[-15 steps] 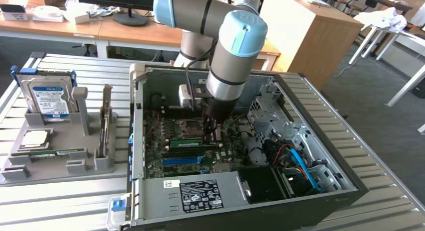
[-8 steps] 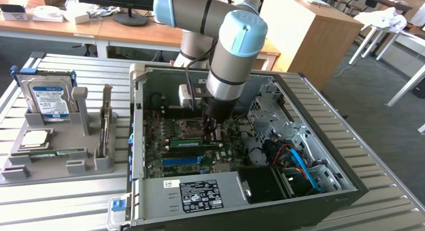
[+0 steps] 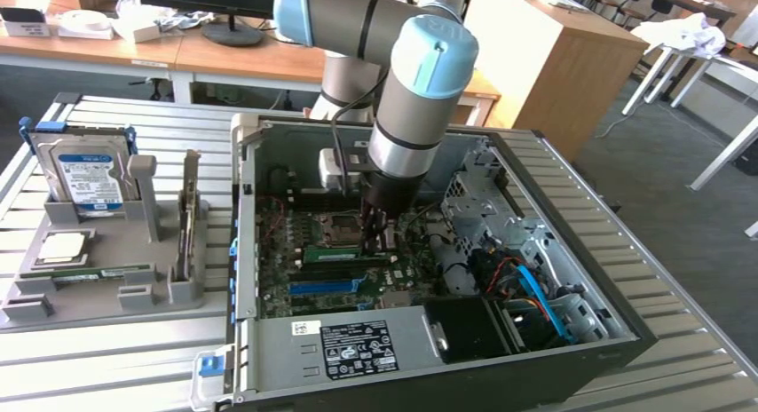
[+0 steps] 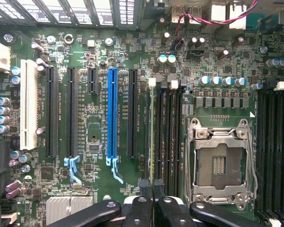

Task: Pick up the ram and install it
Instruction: 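Insert the ram into the slot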

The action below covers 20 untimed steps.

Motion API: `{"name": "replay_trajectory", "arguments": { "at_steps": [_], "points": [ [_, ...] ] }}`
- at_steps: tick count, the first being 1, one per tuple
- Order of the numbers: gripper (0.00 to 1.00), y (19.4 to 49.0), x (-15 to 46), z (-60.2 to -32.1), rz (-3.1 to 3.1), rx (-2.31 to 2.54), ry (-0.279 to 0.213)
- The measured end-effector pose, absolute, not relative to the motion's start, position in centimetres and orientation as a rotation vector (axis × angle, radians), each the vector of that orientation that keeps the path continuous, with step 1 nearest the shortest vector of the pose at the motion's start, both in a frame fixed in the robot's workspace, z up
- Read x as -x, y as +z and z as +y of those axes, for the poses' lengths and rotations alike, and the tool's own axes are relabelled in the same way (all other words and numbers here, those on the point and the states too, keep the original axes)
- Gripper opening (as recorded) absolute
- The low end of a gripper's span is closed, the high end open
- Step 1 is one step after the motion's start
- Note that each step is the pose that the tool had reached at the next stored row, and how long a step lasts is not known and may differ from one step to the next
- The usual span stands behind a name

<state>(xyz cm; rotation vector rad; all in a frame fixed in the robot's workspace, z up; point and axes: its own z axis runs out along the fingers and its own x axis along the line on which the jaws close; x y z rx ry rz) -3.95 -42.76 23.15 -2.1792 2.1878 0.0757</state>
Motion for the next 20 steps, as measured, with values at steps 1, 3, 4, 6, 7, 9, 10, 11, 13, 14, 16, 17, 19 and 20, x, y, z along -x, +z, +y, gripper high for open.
{"name": "replay_trajectory", "arguments": {
  "at_steps": [1, 3, 4, 6, 7, 9, 10, 11, 13, 14, 16, 17, 19, 20],
  "points": [
    [0.12, 23.14, 3.95, -42.77, 2.188, 2.179, 0.076],
    [0.12, 23.10, 3.95, -42.77, 2.188, 2.179, 0.076],
    [0.12, 23.09, 3.95, -42.76, 2.188, 2.179, 0.076],
    [0.12, 23.04, 3.95, -42.76, 2.188, 2.179, 0.076],
    [0.12, 23.02, 3.95, -42.76, 2.188, 2.179, 0.076],
    [0.12, 22.99, 3.95, -42.76, 2.188, 2.179, 0.076],
    [0.12, 22.99, 3.95, -42.76, 2.188, 2.179, 0.076],
    [0.12, 22.99, 3.95, -42.76, 2.188, 2.179, 0.076],
    [0.12, 22.99, 3.95, -42.76, 2.188, 2.179, 0.076],
    [0.12, 22.99, 3.95, -42.76, 2.188, 2.179, 0.076],
    [0.12, 22.98, 3.94, -42.73, 2.187, 2.179, 0.076],
    [0.12, 22.98, 3.94, -42.73, 2.187, 2.179, 0.076],
    [0.12, 22.98, 3.95, -42.73, 2.188, 2.179, 0.076],
    [0.12, 22.98, 3.95, -42.72, 2.188, 2.179, 0.076]
  ]
}}
